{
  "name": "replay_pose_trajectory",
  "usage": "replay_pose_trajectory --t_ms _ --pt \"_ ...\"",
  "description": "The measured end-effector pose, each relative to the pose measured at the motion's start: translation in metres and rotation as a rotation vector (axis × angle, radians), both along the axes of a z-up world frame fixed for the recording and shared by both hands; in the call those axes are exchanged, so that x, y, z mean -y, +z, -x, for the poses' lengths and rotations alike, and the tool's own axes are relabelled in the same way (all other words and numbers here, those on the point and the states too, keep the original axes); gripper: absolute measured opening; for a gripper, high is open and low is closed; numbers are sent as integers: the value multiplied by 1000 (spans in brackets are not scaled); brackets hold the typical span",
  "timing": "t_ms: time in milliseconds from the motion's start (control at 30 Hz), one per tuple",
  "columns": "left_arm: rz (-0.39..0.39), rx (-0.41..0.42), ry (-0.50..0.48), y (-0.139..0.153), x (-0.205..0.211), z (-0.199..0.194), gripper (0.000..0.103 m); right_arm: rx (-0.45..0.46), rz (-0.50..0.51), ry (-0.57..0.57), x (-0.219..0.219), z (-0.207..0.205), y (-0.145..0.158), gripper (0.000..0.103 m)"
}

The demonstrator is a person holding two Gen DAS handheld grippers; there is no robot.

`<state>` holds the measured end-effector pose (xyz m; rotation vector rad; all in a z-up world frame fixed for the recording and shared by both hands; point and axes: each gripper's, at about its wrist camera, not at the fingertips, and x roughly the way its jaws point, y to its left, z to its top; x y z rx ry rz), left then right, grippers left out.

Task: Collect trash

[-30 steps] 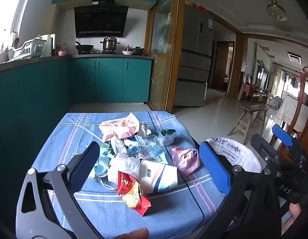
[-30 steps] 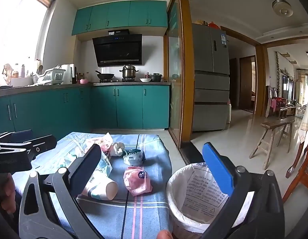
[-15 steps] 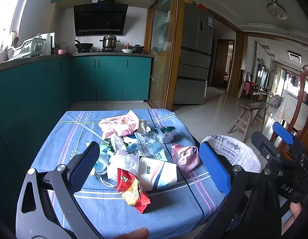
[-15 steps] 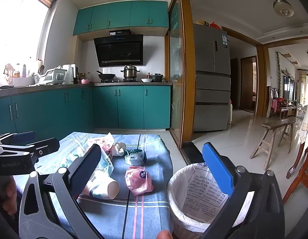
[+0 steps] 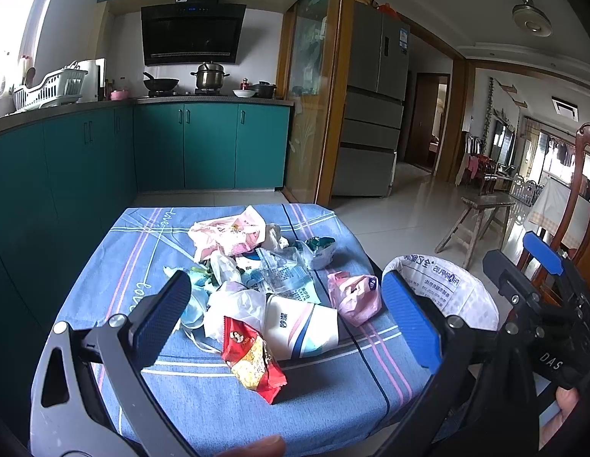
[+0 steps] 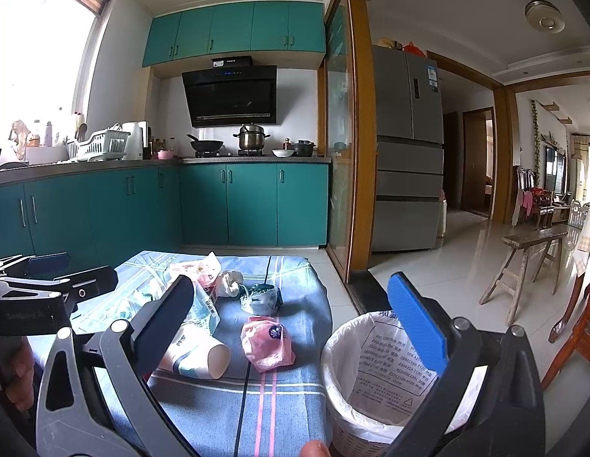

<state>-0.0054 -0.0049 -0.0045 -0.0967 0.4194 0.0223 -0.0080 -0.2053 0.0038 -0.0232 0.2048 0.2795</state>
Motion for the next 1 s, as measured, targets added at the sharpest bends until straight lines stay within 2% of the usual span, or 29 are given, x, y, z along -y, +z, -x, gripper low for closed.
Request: replay_pose_trajectory --t_ms 1000 --pt "-1 -17 -9 -9 2 -1 100 -5 8 30 -2 3 2 100"
